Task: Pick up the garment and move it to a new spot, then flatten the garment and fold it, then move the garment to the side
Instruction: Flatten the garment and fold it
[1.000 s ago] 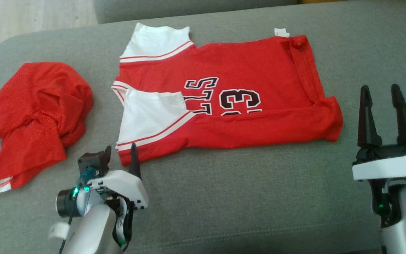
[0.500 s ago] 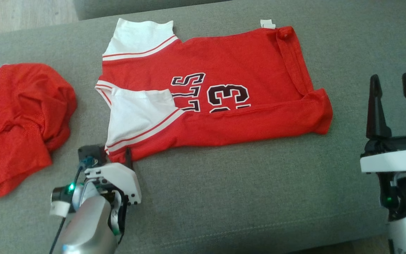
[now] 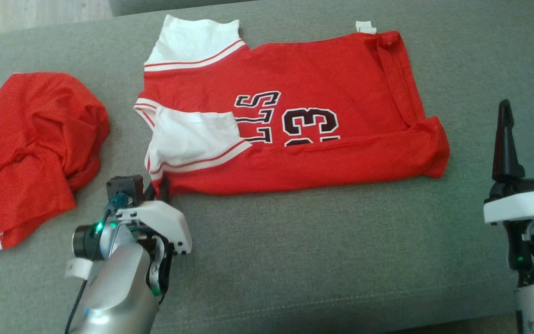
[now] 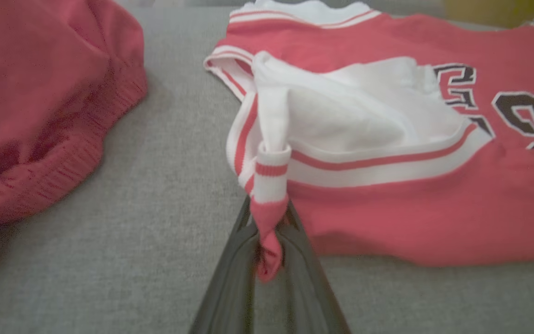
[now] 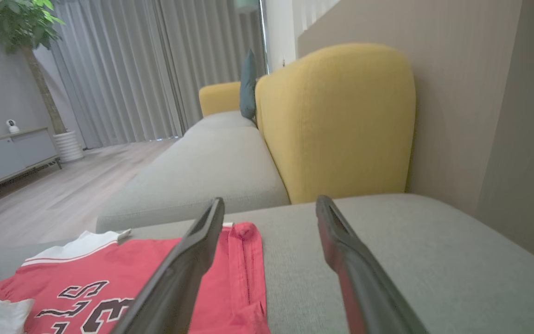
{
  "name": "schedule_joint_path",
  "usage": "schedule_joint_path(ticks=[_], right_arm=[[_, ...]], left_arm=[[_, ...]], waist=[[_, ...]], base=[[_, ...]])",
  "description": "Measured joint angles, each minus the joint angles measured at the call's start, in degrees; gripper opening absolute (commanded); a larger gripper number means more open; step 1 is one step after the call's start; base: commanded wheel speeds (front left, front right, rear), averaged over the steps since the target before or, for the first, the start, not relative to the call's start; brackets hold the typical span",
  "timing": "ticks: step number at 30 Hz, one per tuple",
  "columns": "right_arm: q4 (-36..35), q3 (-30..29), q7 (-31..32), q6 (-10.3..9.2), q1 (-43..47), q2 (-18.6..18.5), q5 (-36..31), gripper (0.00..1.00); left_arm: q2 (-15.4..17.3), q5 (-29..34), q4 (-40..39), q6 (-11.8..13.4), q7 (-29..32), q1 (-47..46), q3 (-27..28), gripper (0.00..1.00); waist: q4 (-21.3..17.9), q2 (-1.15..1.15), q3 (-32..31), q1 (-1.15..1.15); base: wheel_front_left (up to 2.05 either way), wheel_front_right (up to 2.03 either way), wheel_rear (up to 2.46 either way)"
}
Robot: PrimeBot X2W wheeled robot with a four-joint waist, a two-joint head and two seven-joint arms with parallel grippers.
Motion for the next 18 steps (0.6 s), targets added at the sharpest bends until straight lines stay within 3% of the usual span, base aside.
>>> schedule_joint_path(ticks=[8,18], right_arm=[[6.3,-3.1,3.9,0.00,-1.0,2.5,0.0,1.00],[13.6,-4.6,8.8,0.00,-3.5,4.8,-1.1,1.00]], left_arm=[[0.0,0.0,-6.7,-0.1,-3.9,0.0,-1.0,0.00],[-0.1,0.1,-13.2,0.0,-3.5,1.3,-3.7,0.00]], waist=[[1.7,0.00,-0.3,0.00],[2.9,0.00,0.0,0.00]], base=[[0.00,0.00,0.00],[0.00,0.00,0.00]])
